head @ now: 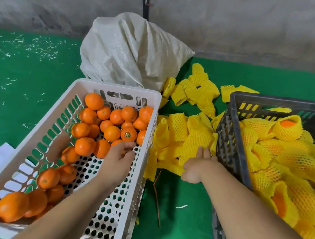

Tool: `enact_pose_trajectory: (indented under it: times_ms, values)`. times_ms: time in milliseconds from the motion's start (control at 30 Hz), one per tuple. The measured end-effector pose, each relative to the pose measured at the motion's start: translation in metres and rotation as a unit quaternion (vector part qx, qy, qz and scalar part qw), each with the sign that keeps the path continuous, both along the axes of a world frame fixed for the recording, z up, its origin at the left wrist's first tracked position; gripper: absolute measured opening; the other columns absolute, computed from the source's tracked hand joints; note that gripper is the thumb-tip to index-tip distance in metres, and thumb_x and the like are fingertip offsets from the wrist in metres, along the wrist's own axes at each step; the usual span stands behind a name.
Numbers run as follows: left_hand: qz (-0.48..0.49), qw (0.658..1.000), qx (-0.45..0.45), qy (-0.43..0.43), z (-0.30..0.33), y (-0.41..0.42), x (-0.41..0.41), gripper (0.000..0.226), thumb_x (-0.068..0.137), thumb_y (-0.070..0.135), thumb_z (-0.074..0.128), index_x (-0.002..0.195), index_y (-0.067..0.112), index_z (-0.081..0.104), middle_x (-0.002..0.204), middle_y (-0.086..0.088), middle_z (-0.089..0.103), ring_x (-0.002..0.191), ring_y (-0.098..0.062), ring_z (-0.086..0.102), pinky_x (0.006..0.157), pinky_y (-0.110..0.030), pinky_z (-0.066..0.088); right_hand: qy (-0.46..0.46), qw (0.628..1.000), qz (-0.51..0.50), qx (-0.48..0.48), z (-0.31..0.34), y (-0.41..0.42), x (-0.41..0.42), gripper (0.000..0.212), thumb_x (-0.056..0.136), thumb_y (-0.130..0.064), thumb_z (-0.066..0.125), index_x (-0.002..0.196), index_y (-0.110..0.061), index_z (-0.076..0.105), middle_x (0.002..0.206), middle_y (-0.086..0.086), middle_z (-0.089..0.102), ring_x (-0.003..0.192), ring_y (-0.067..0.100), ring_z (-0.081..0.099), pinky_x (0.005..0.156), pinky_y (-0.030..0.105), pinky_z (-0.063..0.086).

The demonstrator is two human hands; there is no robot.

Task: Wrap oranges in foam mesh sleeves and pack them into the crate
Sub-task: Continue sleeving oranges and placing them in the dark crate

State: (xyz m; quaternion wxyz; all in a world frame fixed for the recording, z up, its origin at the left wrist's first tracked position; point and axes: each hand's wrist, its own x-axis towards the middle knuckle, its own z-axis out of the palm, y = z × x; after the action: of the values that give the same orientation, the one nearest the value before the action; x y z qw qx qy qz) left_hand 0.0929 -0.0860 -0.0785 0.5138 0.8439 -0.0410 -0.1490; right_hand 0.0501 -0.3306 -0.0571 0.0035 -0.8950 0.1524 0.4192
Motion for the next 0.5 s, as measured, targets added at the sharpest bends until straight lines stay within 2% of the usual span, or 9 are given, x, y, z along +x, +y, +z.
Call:
enact_pose_trajectory:
  times_ms: [67,133,200,267,367,433,500]
  values:
    - [-0.087,0.974,0.178,-0.106,-0.014,-0.005,0.032,0.042,0.105,0.026,0.058,0.147,0.021,0.056,0.155,-0.012,0.046,0.141,-0.032,0.047,0.116,-0.048,0.044,-0.001,1.0,-0.006,-0.005,-0.003,0.0,-0.004,0.067,0.102,-0.036,0.048,0.161,-0.015,0.023,0.165,0.018,-0.027,0.151,0.049,-0.016,0.123,0.062,0.007]
    - [-0.179,0.926,0.299,-0.145,-0.024,-0.009,0.055,0.064,0.105,0.031,0.06,0.162,0.02,0.034,0.17,-0.017,0.017,0.154,-0.042,0.024,0.12,-0.054,0.035,-0.025,1.0,-0.009,0.008,-0.004,-0.001,-0.004,0.074,0.103,-0.032,0.047,0.163,-0.01,0.009,0.168,0.011,-0.023,0.153,0.046,-0.014,0.123,0.061,0.008]
    - [-0.28,0.861,0.407,-0.121,-0.033,-0.014,0.072,0.081,0.105,0.033,0.058,0.168,0.023,0.008,0.173,-0.015,0.004,0.154,-0.042,0.022,0.114,-0.055,0.042,-0.046,0.999,-0.011,0.022,-0.004,-0.002,-0.002,0.075,0.104,-0.03,0.045,0.163,-0.01,0.004,0.169,0.007,-0.02,0.154,0.042,-0.015,0.124,0.059,0.005]
    - [-0.33,0.806,0.482,-0.091,-0.041,-0.02,0.079,0.091,0.104,0.026,0.056,0.167,0.021,-0.011,0.171,-0.016,0.005,0.147,-0.041,0.035,0.108,-0.05,0.049,-0.041,0.999,-0.008,0.028,-0.005,-0.002,0.001,0.067,0.104,-0.03,0.045,0.163,-0.019,0.015,0.167,0.009,-0.025,0.152,0.043,-0.021,0.124,0.058,0.001]
    - [-0.287,0.787,0.54,-0.078,-0.047,-0.029,0.077,0.105,0.1,0.019,0.061,0.163,0.015,-0.023,0.163,-0.024,0.009,0.135,-0.038,0.046,0.109,-0.041,0.047,-0.028,0.999,0.007,0.019,-0.012,-0.002,0.001,0.064,0.103,-0.031,0.049,0.162,-0.03,0.022,0.163,0.016,-0.033,0.15,0.043,-0.028,0.124,0.056,-0.005]
    - [-0.244,0.781,0.568,-0.086,-0.045,-0.032,0.078,0.105,0.099,0.024,0.064,0.165,0.02,-0.018,0.163,-0.022,0.005,0.142,-0.038,0.036,0.111,-0.041,0.042,-0.026,1.0,0.011,0.009,-0.017,-0.003,0.0,0.067,0.103,-0.03,0.051,0.162,-0.033,0.019,0.162,0.016,-0.035,0.149,0.044,-0.029,0.124,0.055,-0.005]
    - [-0.222,0.79,0.567,-0.067,-0.043,-0.032,0.085,0.101,0.098,0.026,0.066,0.165,0.029,-0.01,0.17,-0.02,-0.015,0.154,-0.04,0.021,0.113,-0.044,0.041,-0.034,0.999,0.013,0.001,-0.019,-0.002,0.0,0.07,0.103,-0.028,0.05,0.163,-0.028,0.015,0.163,0.015,-0.034,0.149,0.044,-0.028,0.124,0.056,-0.004]
